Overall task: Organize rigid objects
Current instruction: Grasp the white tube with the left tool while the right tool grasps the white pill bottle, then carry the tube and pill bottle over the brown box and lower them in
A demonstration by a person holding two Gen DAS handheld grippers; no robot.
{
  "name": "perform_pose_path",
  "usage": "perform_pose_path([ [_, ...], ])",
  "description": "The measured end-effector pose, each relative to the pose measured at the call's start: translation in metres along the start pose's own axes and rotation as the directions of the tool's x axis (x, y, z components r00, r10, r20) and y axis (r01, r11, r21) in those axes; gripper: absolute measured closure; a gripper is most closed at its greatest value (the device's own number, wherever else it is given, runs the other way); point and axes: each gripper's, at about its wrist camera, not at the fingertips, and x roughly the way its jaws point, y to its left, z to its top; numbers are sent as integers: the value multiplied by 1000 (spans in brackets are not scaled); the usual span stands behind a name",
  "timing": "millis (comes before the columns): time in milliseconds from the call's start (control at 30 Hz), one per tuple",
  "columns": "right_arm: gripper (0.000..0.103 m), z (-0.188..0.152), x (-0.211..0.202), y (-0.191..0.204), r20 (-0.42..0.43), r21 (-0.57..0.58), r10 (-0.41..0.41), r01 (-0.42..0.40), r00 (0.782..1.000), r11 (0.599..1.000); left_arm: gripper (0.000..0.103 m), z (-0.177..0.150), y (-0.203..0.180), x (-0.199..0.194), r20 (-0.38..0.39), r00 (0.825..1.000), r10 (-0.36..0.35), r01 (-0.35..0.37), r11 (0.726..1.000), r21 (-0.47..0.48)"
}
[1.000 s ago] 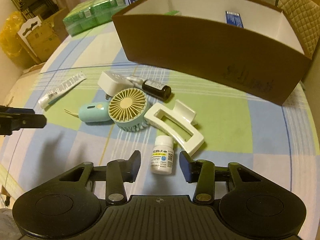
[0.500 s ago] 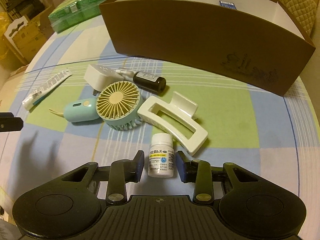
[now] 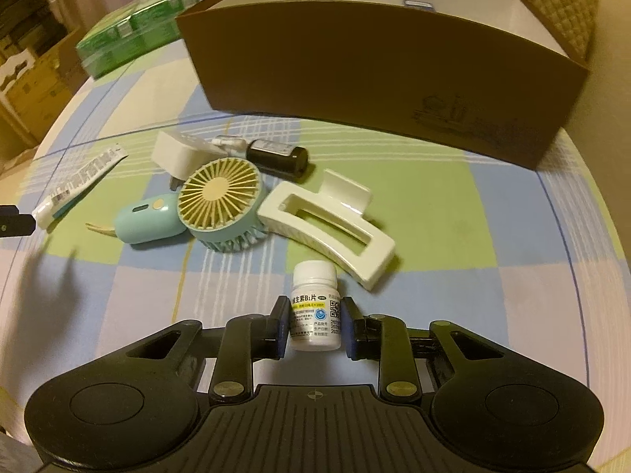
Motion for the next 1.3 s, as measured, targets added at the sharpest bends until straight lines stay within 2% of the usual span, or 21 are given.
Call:
perform_pose_path([
  [267,79,-7,-10,-9,11,85,-38,37,999,996,56,12,19,31,-33,999,0,3,995,98],
  [333,79,-9,-13,-10,14,103,-47,45,999,994,60,14,22,40,-46,999,-2,7,994,112],
  [500,79,-12,-19,-12,20,126,-68,65,997,990,62,19,26,56,-63,998,-14,22,991,133],
  [567,79,-13,-20,-12,21,132,-71,68,997,989,66,19,27,59,-69,997,-26,35,990,134],
  [633,79,-14,-21,-12,23,138,-75,71,997,988,73,19,27,62,-73,997,-26,36,990,137],
  [833,79,-14,-21,-11,22,145,-76,72,997,987,77,10,28,54,-72,996,-47,54,993,102],
  [1033,79,-15,-20,-9,15,138,-68,65,998,988,77,-17,26,33,-100,992,-76,79,996,32],
  [1167,79,-15,-20,-9,12,138,-65,63,998,988,77,-34,21,19,-126,986,-107,112,993,33],
  [1300,79,-15,-19,-8,12,134,-64,62,998,989,76,-35,15,18,-133,985,-109,116,992,45],
])
